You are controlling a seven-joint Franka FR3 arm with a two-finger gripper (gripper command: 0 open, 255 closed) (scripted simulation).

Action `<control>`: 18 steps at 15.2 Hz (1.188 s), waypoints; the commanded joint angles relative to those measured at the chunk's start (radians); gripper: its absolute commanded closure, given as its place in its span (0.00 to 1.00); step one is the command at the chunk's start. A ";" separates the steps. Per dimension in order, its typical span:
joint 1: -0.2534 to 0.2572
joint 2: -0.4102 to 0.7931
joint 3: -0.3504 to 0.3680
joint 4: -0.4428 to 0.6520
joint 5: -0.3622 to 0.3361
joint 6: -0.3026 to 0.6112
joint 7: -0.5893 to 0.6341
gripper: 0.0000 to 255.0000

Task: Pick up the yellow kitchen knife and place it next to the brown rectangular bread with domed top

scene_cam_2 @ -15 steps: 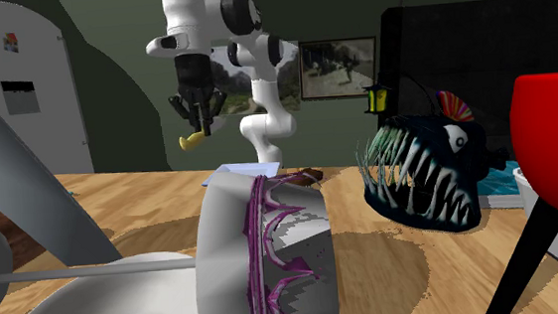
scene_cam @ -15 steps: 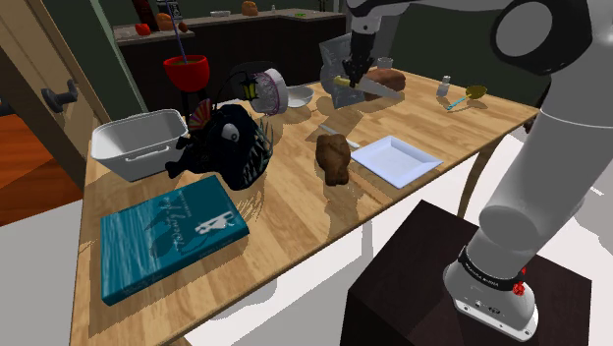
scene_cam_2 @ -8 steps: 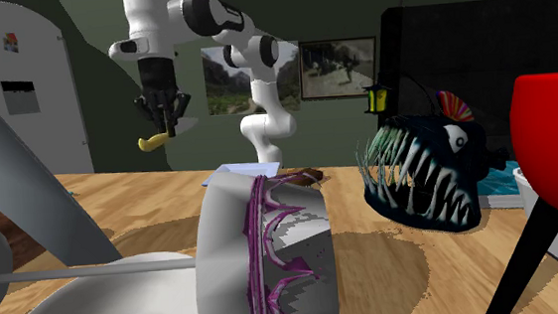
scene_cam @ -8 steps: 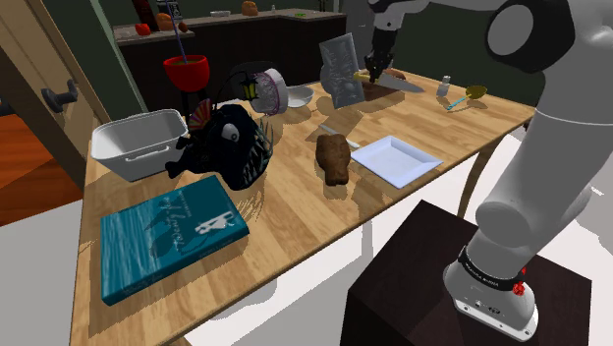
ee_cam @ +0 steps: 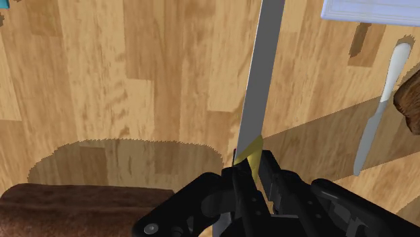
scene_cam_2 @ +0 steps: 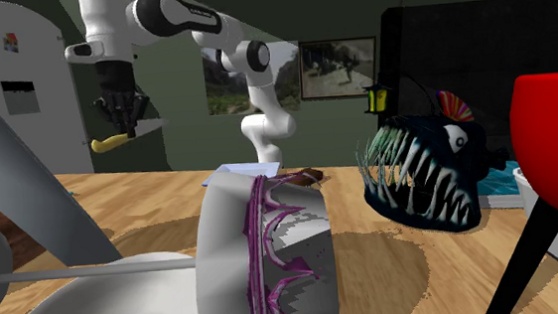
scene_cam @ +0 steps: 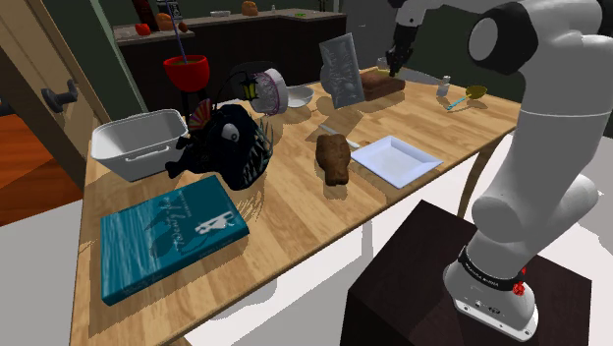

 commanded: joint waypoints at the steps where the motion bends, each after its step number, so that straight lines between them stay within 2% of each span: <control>1: -0.036 0.041 -0.015 0.058 0.016 -0.023 -0.047 1.00; 3: -0.077 0.095 -0.027 0.135 0.035 -0.053 -0.091 1.00; 18: -0.059 0.069 -0.023 -0.104 0.033 0.161 -0.110 1.00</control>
